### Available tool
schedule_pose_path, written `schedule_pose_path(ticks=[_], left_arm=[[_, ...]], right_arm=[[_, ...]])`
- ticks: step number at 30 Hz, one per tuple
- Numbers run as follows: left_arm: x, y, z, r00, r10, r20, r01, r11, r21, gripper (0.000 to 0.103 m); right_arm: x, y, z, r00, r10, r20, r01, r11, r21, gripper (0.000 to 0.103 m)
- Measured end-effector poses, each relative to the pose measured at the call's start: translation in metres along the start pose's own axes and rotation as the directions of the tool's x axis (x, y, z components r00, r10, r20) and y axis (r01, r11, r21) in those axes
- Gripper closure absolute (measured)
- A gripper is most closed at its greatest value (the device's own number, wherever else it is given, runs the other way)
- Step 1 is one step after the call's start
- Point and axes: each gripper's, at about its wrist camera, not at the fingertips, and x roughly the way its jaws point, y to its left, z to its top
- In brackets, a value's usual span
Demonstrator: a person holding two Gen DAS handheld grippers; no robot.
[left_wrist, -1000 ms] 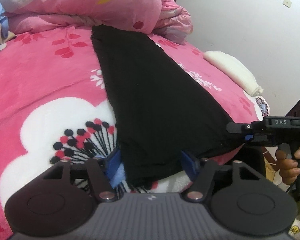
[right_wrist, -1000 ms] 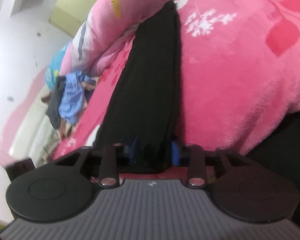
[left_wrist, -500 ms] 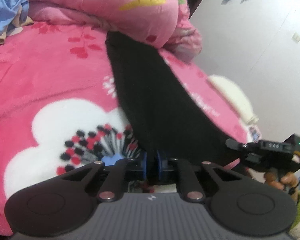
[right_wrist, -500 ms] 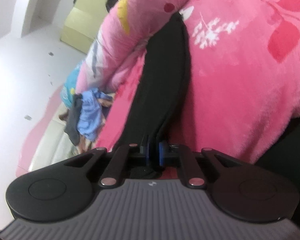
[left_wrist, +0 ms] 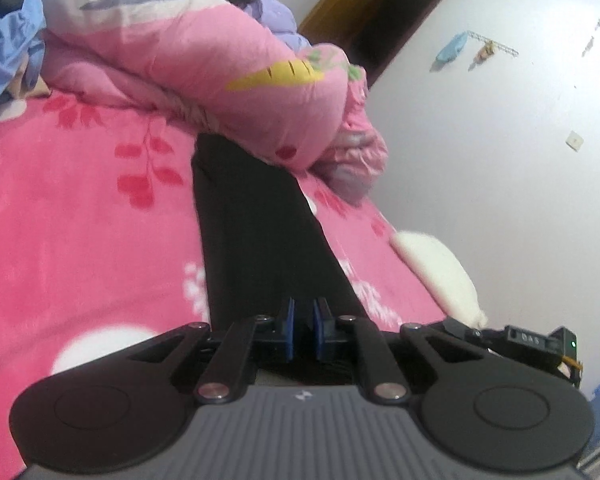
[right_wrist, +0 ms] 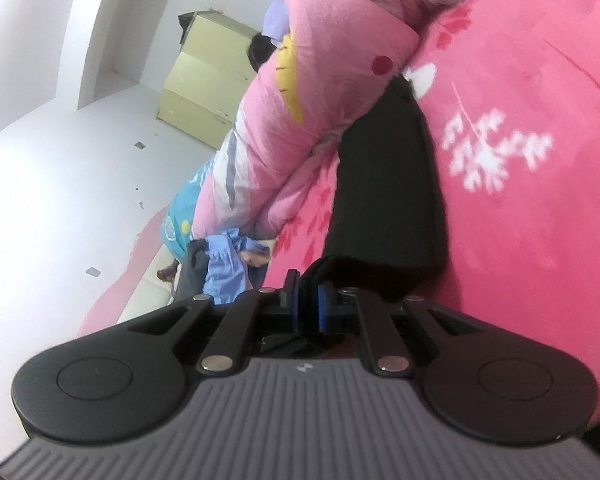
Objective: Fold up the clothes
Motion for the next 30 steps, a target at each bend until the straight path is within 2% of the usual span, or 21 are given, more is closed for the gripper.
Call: schedule_pose_path(ticks=[9,12,14,19,22,24,27,30], left_arm=[[0.041,0.018,0.056,0.998,-0.012,0.062,0.016,0.998,-0.062,0.093],[0.060,0.022,0.069,0.998,-0.022,0.054,0.026,0.997,-0.070,0.093],[0.069,0.023,0.070,0.998,-0.057,0.010,0.058,0.996,-0.069,0.094],[0.068,0.016,0.037,0.987,-0.093,-0.134,0.091,0.996,-0.017,0.074],[0.062,0.013,0.005,0.968,-0.116,-0.221,0.101,0.992,-0.079,0.066],[0.060,0.013,-0.016,0.954,-0.146,-0.260,0.113,0.984,-0.138,0.062],[0.063,0.002,-0.040,0.937,-0.169,-0.305,0.123,0.979,-0.163,0.060],[0.069,-0.013,-0.055,0.933,-0.160,-0.322,0.120,0.983,-0.140,0.054]], right_arm=[[0.044,-0.006,0.056,1.000,0.024,0.014,-0.024,1.000,-0.008,0.096],[0.059,-0.013,0.072,0.999,0.028,0.019,-0.028,0.999,0.016,0.096],[0.063,-0.016,0.076,0.999,0.029,0.025,-0.030,0.999,0.036,0.096],[0.053,-0.020,0.063,0.999,0.015,0.030,-0.017,0.999,0.052,0.096],[0.041,-0.022,0.052,0.999,0.003,0.039,-0.005,0.998,0.065,0.096],[0.034,-0.025,0.047,0.999,-0.010,0.047,0.006,0.997,0.078,0.096],[0.026,-0.028,0.043,0.998,-0.008,0.062,0.001,0.995,0.103,0.096],[0.024,-0.025,0.039,0.998,-0.005,0.068,-0.002,0.996,0.095,0.096]])
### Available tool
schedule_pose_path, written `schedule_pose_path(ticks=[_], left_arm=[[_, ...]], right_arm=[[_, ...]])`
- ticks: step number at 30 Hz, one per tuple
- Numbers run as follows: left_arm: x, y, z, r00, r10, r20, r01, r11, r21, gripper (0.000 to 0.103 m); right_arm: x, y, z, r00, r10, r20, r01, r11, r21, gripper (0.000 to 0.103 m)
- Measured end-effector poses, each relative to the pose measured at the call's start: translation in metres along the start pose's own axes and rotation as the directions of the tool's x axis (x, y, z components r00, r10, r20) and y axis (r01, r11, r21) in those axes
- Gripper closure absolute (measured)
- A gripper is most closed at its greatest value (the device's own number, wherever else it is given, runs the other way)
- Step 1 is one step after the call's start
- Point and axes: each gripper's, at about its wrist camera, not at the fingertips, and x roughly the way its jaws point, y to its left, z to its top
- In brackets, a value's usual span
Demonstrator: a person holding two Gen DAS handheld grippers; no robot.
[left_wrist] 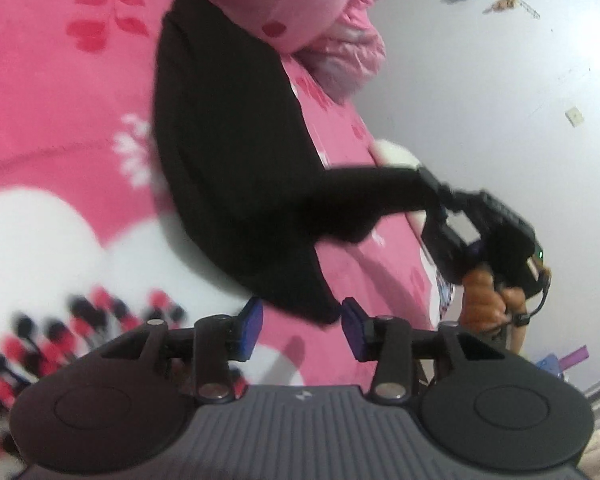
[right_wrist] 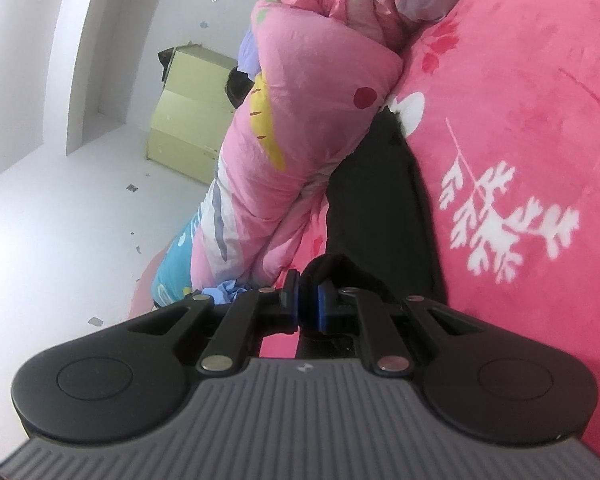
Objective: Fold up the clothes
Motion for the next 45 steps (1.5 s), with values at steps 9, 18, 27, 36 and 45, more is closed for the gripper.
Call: schedule_pose_path(ticks=[9,18,27,36,45], left_arm=[[0.030,-0.005,-0.004,0.994,0.085,0.065,-0.077,0.990,-0.120,0.051],[0.034,-0.009,-0.003,0.978,0.180,0.110,-0.158,0.970,-0.185,0.092],[-0.002,-0.008,-0.005,0.984,0.064,0.166,-0.034,0.983,-0.181,0.098],[-0.054,0.011,0.024,0.944,-0.061,0.325,0.145,0.960,-0.241,0.098],[-0.057,0.032,0.087,0.905,-0.083,0.416,0.207,0.942,-0.263,0.098]], right_arm=[[-0.002,0.004,-0.008,1.000,0.019,0.014,-0.019,1.000,-0.016,0.096],[-0.003,0.000,-0.007,0.999,0.025,0.031,-0.024,1.000,-0.009,0.096],[-0.021,0.006,-0.011,0.999,0.027,0.041,-0.026,0.999,-0.024,0.096],[-0.020,0.018,-0.010,0.997,0.071,0.039,-0.070,0.997,-0.022,0.096],[0.012,0.028,0.015,0.995,0.091,0.042,-0.089,0.995,-0.045,0.096]])
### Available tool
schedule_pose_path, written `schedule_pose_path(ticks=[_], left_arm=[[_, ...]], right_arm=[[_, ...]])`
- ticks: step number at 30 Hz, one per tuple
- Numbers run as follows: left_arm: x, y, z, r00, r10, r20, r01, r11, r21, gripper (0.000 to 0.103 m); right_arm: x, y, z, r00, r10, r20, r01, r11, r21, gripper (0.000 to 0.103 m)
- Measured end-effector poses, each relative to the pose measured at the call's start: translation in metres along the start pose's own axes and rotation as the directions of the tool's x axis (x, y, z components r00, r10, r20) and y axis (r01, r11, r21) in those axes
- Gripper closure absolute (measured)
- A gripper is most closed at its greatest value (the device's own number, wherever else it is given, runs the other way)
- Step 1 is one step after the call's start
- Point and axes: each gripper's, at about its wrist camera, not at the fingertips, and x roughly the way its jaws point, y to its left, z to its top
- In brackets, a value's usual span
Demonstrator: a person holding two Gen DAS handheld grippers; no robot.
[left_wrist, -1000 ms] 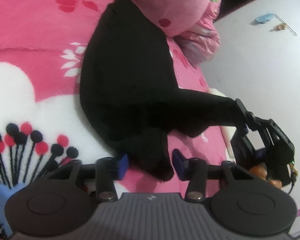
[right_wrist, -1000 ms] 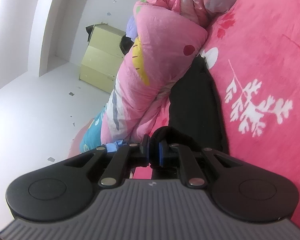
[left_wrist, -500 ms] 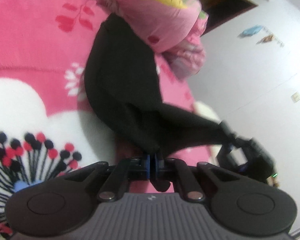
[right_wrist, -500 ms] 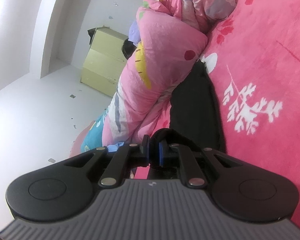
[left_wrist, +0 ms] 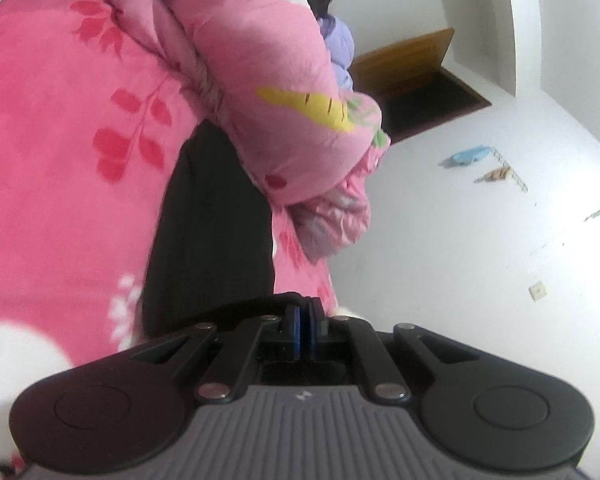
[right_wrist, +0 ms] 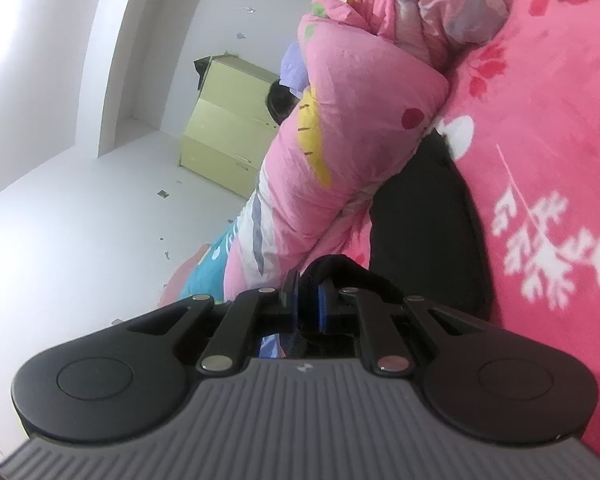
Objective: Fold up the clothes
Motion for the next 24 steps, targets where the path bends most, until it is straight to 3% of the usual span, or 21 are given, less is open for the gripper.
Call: schedule_pose_path(ticks=[13,24], left_arm=[[0.088,0.019,0.094,1.000,0.007,0.009,-0.007,1.000,0.007,0.098],[0.177,0.049,0.164,0.999,0.038,0.024,-0.038,0.999,0.000,0.098]], right_arm=[[0.088,-0.016,0.067,1.000,-0.018,-0.011,0.018,0.999,-0.052,0.096],[0.174,-0.056,0.123,0.998,-0.061,-0.033,0.059,0.997,-0.049,0.096]])
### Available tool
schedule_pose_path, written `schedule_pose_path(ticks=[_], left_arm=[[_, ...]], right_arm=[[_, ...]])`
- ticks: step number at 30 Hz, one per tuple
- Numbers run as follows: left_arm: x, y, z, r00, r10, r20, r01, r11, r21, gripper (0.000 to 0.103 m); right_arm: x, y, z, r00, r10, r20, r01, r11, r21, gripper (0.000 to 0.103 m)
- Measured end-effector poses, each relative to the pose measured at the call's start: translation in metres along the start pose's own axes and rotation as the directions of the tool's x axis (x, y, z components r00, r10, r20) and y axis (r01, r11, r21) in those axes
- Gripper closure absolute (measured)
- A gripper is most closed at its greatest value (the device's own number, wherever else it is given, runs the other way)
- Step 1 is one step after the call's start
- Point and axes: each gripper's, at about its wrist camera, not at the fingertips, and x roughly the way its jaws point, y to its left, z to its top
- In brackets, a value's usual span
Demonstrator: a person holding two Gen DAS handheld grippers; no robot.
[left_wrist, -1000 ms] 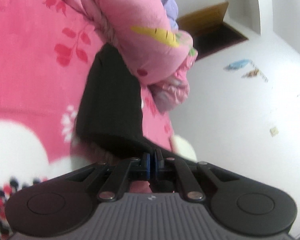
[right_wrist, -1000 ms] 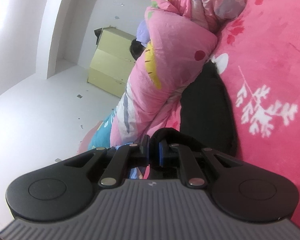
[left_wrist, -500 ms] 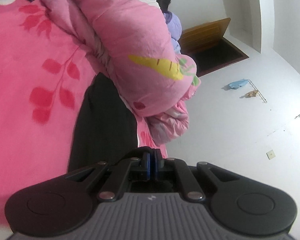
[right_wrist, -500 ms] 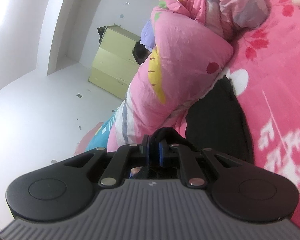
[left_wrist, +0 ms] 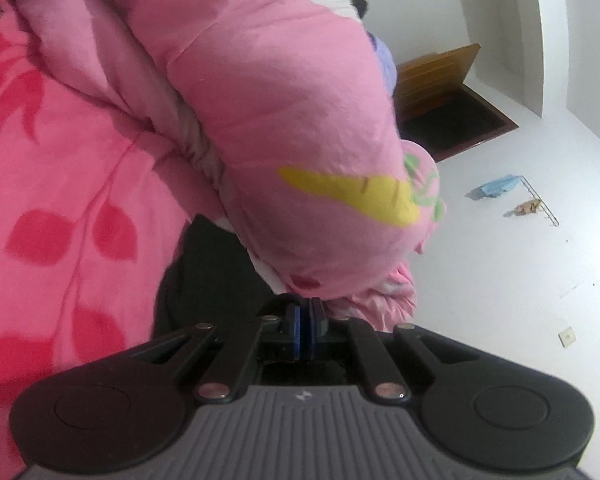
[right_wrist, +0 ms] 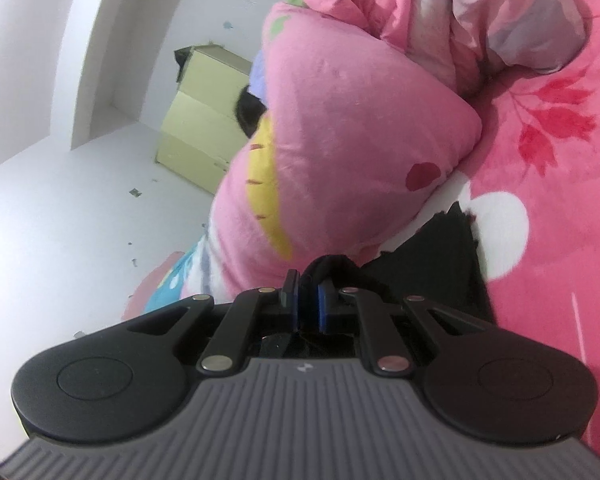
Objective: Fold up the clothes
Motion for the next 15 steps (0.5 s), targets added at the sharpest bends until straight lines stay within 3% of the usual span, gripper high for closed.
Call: schedule_pose_path(ticks=[9,14,15], left_arm=[[0.073,0.047,0.028,0.998,0.041,-0.048,-0.043,0.997,-0.056,0.098],[0.095,0.081,0.033,0.996,-0.040,-0.076,0.026,0.984,-0.178,0.089],[0.097,0.086,0.033,0.995,-0.056,-0.079,0.040,0.980,-0.194,0.086]], right_arm=[[0.060,-0.062,0.024,0.997,-0.073,-0.030,0.076,0.992,0.105,0.096],[0.074,-0.090,0.028,0.997,-0.050,-0.064,0.061,0.979,0.197,0.089],[0.075,-0.094,0.029,0.997,-0.026,-0.073,0.042,0.975,0.219,0.079]])
